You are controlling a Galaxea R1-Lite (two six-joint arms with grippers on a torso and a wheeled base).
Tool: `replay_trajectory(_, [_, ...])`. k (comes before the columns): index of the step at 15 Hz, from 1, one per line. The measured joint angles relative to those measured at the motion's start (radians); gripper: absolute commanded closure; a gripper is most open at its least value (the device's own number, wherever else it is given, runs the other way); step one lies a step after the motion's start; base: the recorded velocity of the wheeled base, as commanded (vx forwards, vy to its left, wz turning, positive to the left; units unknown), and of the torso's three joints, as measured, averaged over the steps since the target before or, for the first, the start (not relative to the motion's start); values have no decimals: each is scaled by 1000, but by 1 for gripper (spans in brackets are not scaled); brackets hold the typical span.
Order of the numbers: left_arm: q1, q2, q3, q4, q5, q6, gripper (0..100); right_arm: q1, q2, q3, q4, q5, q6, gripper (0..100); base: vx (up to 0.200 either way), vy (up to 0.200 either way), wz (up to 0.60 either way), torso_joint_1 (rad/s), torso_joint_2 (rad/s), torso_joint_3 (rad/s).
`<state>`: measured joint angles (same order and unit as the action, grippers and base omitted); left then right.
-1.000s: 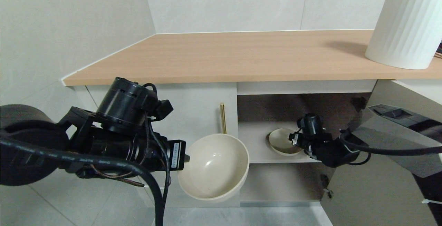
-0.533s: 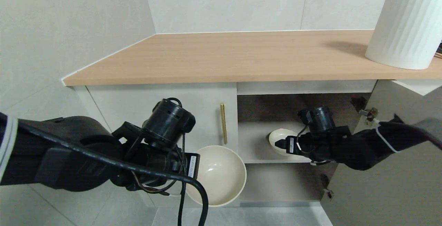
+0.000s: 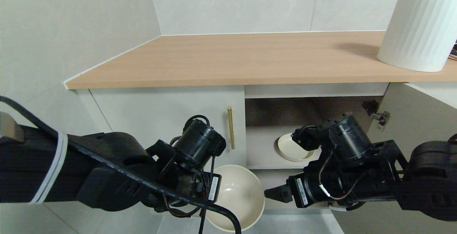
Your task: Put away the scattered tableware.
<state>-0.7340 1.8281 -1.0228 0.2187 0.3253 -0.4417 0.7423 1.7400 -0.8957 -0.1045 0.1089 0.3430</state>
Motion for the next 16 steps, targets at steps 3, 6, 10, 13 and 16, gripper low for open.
replay_trajectory(3, [-35, -13, 4, 1, 38, 0, 100, 36, 21, -3, 21, -41, -2, 0, 0, 0, 0, 0, 0, 0])
replay_trajectory(6, [-64, -33, 8, 2, 44, -10, 100, 50, 82, -37, 19, -133, 7, 0, 0, 0, 0, 0, 0, 0])
replay_trajectory(10, [-88, -45, 11, 3, 50, -18, 100, 53, 124, -63, -10, -151, 41, 0, 0, 0, 0, 0, 0, 0])
replay_trajectory(13, [-91, -47, 11, 2, 50, -18, 100, 53, 140, -69, -19, -162, 53, 100, 0, 0, 0, 0, 0, 0])
replay_trajectory(16, [-93, -47, 10, -1, 49, -18, 100, 55, 147, -71, -23, -159, 51, 100, 0, 0, 0, 0, 0, 0])
